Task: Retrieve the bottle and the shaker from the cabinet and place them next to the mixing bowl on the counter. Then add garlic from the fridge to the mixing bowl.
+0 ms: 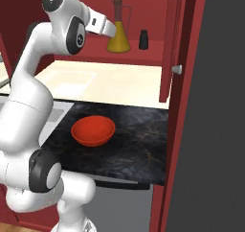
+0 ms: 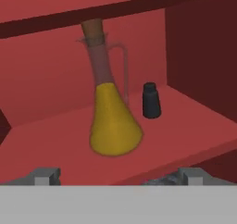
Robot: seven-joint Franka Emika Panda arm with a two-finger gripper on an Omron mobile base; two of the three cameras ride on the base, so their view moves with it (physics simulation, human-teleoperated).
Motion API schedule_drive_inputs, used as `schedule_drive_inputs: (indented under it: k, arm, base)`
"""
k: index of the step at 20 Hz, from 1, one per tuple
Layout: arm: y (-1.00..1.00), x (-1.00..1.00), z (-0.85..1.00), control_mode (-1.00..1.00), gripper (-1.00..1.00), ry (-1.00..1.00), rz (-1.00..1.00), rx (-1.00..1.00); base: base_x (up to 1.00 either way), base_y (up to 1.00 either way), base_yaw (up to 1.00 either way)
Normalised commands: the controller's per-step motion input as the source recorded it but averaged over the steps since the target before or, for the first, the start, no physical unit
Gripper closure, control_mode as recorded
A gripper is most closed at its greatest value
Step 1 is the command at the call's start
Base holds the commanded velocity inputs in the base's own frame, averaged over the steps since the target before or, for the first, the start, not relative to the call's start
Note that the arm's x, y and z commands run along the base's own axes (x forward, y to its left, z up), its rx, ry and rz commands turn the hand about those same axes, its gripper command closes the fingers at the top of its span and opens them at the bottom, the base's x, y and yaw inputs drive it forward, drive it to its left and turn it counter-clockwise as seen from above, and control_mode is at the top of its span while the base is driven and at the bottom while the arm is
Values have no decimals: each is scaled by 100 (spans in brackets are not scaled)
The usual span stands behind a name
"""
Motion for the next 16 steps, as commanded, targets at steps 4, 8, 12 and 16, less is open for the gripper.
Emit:
schedule_drive_inputs:
  k: [4,8,12,16]
  arm:
    - [0,53,-9,-100,-100,-3,0,1]
    - [0,61,-20,-100,-100,0,1,-3]
    - [0,74,-1,-100,-100,-10,4,0]
    - [0,35,0,-100,-100,-11,1,-1]
  base:
    - [0,0,0]
    - [0,0,0]
    - [0,0,0]
    - [0,0,0]
